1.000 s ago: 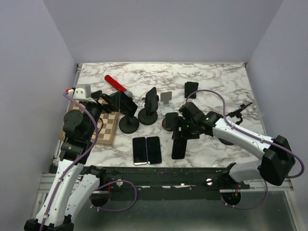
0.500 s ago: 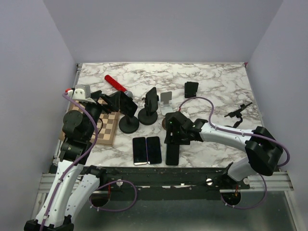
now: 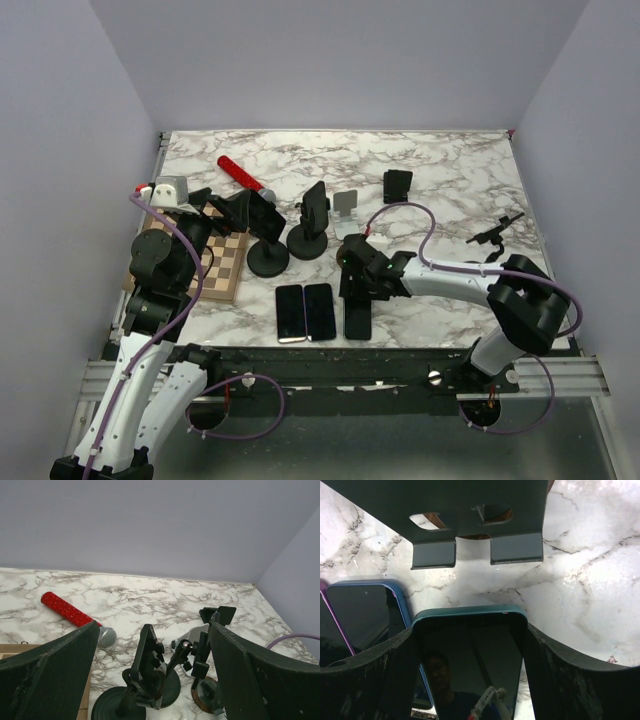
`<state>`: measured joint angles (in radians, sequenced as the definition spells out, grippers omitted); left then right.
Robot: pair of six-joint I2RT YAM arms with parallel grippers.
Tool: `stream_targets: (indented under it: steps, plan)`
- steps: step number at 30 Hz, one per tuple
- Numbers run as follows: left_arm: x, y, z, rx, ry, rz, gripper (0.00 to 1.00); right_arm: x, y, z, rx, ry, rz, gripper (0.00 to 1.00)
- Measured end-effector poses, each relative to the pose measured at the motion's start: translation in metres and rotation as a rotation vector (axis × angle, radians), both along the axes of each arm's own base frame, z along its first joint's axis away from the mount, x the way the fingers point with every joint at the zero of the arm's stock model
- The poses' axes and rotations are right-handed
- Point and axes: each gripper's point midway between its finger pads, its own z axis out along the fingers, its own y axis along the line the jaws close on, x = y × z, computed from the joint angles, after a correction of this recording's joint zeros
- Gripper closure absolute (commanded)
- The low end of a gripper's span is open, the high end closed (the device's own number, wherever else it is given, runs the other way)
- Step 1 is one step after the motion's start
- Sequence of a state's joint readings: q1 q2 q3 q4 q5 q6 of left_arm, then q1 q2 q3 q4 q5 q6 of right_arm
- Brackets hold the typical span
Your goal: Remove the phone from the phone stand
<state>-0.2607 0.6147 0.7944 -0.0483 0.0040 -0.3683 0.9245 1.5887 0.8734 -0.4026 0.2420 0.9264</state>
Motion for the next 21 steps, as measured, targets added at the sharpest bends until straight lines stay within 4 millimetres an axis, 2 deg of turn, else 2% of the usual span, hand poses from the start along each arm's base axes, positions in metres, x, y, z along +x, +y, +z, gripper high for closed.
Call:
stream_targets:
  steps: [4, 8, 12, 15, 21]
  plan:
    - [0.000, 0.000, 0.000, 0.000, -0.002, 0.000, 0.01, 0.005, 0.004, -0.001, -0.027, -0.028, 0.009, 0.98]
    - [-0.001, 0.000, 0.001, 0.000, -0.002, 0.000, 0.01, 0.009, 0.010, -0.002, -0.050, -0.054, 0.019, 0.82]
    - [-0.001, 0.000, 0.001, 0.000, -0.002, 0.000, 0.02, 0.012, 0.013, -0.003, -0.064, -0.072, 0.019, 0.79]
    - [0.000, 0.001, 0.001, -0.001, -0.002, 0.004, 0.01, 0.013, 0.013, -0.004, -0.073, -0.080, 0.021, 0.74]
    - [0.000, 0.002, 0.001, -0.001, -0.002, 0.005, 0.02, 0.014, 0.014, -0.004, -0.084, -0.088, 0.028, 0.57]
